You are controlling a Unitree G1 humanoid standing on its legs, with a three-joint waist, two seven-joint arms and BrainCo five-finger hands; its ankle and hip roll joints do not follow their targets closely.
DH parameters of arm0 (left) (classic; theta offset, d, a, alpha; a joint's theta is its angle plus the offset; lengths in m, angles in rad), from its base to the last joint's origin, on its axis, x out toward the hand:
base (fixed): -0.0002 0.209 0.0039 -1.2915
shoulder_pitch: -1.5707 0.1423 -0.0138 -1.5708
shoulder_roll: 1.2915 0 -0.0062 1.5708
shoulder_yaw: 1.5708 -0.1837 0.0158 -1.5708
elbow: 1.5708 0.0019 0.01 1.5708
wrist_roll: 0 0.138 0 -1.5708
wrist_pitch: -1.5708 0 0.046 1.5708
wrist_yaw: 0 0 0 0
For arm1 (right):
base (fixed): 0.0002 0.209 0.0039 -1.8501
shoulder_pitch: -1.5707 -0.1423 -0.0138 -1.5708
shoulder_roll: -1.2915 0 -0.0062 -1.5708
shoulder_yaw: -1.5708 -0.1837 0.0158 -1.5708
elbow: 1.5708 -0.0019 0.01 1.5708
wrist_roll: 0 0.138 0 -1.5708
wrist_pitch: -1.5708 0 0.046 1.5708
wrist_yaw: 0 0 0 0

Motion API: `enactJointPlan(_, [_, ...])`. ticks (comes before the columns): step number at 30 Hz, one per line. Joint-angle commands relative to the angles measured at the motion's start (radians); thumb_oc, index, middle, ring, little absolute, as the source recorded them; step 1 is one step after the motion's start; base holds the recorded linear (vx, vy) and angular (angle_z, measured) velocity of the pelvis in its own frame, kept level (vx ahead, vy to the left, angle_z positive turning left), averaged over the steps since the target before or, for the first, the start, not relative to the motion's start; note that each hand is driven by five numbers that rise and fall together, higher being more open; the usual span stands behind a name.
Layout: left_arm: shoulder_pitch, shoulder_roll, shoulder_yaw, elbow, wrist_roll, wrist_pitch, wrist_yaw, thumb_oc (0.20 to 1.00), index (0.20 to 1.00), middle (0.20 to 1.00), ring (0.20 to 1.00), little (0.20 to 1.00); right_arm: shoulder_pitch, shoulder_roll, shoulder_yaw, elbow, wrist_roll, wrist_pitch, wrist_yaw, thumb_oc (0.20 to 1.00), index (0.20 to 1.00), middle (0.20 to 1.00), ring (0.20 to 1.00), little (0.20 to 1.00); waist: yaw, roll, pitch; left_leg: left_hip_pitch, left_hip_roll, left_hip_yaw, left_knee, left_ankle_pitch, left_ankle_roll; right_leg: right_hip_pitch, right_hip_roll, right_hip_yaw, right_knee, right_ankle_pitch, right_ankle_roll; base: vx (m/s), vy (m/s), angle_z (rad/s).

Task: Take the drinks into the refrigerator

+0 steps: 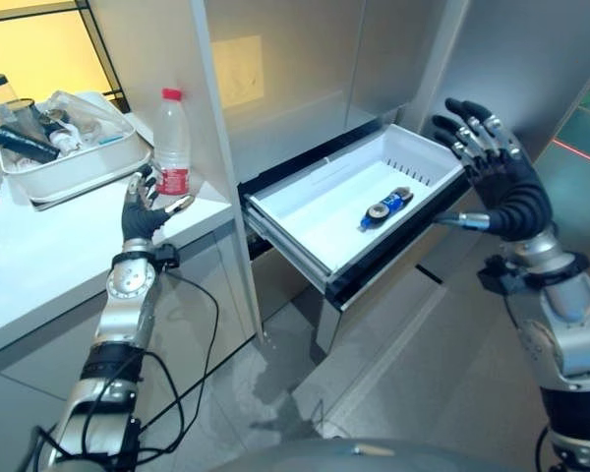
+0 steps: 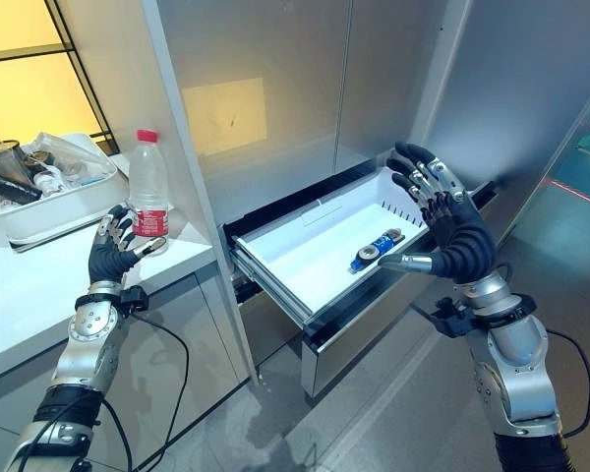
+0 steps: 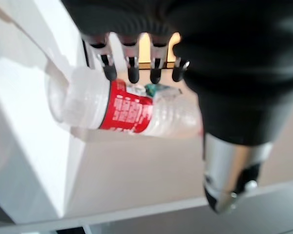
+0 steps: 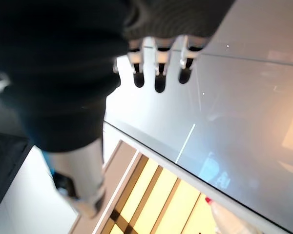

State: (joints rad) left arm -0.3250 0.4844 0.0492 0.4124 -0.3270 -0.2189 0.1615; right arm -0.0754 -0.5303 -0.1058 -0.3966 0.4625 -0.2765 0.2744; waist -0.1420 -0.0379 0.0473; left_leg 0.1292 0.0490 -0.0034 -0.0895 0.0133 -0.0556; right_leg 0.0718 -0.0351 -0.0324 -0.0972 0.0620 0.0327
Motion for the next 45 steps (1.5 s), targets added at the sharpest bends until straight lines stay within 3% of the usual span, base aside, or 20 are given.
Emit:
enactJointPlan(1, [-0.156,0.047,-0.017,0.075,0.049,-0.018,0.019,1.0,1.0,1.0,1.0,1.0,-0.071,-0.022,-0.033,-0.073,0.054,-0.02,-0.003,1.0,1.0,1.0,1.0,1.0,-0.019,-0.017,0.002,0.048,-0.009,-0.023,0.069,-0.16,0.044,0.053,-0.017,-0.027,0.14,-0.211,0.033,0.0,0.0,0.0])
enactJointPlan(14, [-0.246,0.049,-0.085,0.143,0.168,0.014,0.03,1.0,1.0,1.0,1.0,1.0,-0.077,-0.029,-0.019,-0.077,0.058,-0.016,0.005,1.0,1.0,1.0,1.0,1.0,-0.032,-0.011,-0.002,0.049,-0.003,-0.024,0.069,-0.16,0.04,0.042,-0.008,-0.02,0.159,-0.222,0.028,0.0,-0.004,-0.01])
enactJointPlan(26, [-0.29,0.056,-0.112,0.165,0.15,0.01,0.018,1.0,1.0,1.0,1.0,1.0,-0.105,-0.038,-0.004,-0.085,0.072,-0.008,0.025,1.0,1.0,1.0,1.0,1.0,-0.046,0.019,0.001,0.037,-0.009,-0.012,0.075,-0.153,0.038,0.033,-0.007,-0.011,0.149,-0.209,0.026,-0.01,-0.009,-0.01])
enactJointPlan(36, [-0.191,0.017,-0.055,0.1,0.069,-0.003,-0.001,1.0,1.0,1.0,1.0,1.0,-0.081,-0.012,-0.023,-0.089,0.051,-0.009,0.032,1.0,1.0,1.0,1.0,1.0,-0.031,0.016,-0.007,0.04,-0.016,-0.027,0.066,-0.147,0.039,0.059,-0.016,-0.024,0.117,-0.196,0.026,0.0,0.0,0.0])
enactJointPlan(45, [-0.065,0.02,0.013,0.066,0.131,0.024,-0.008,1.0,1.0,1.0,1.0,1.0,-0.064,0.009,-0.044,-0.081,0.032,-0.006,0.034,1.0,1.0,1.0,1.0,1.0,-0.01,0.009,-0.003,0.035,-0.019,-0.037,0.069,-0.145,0.043,0.067,-0.021,-0.036,0.112,-0.193,0.025,0.0,0.0,0.0])
